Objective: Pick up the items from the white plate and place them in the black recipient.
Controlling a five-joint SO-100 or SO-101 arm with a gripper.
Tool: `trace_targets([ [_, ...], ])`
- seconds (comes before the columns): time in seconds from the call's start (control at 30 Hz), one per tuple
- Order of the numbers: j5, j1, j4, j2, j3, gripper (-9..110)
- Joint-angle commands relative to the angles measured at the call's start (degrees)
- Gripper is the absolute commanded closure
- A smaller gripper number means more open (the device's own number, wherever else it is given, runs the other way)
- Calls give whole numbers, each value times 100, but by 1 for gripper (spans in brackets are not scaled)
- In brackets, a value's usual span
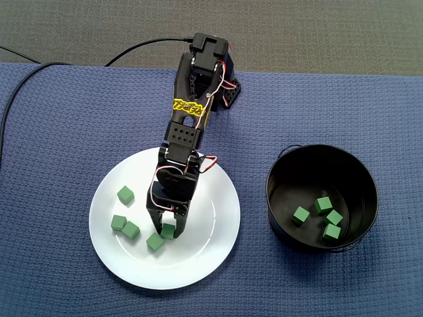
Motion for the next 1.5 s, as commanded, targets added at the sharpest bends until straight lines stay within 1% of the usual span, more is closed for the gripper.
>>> trace_targets([
  [0.0, 387, -79, -132, 404, 53, 101],
  [0.1, 729, -105, 439, 1037, 44, 101],
  [0.13, 905, -141, 817, 1327, -26, 101],
  [0.2, 1362, -246, 2021, 1925, -404, 101],
  [0.33, 2874, -835, 4474, 2997, -1582, 101],
  [0.43, 4456, -1696, 5704, 3340, -2812, 101],
  [0.5, 5792, -2373, 6135, 3217, -3744, 101],
  [0.6, 7831, -3217, 6267, 2575, -4913, 102],
  [0.67, 8499, -3841, 6082, 2013, -5317, 102],
  [0.7, 8666, -4131, 5950, 1679, -5432, 102],
  [0.77, 8807, -4605, 5546, 976, -5476, 102],
  [0.87, 8833, -5045, 5019, 62, -5335, 102],
  [0.93, 8824, -5203, 4913, -246, -5186, 102],
  [1.03, 8798, -5282, 4755, -220, -4755, 102],
  [1.07, 8684, -5282, 4764, -167, -4676, 99],
  [1.1, 8675, -5273, 4843, -114, -4658, 93],
  [1.17, 8701, -5168, 5071, 18, -4667, 77],
  [1.23, 8640, -5036, 5520, 185, -4808, 56],
  [1.27, 8525, -4957, 5792, 299, -4904, 51],
  [1.3, 8385, -4852, 6082, 457, -5001, 49],
  [1.37, 7972, -4535, 6618, 817, -5177, 50],
  [1.47, 7726, -3568, 7084, 1336, -5414, 50],
])
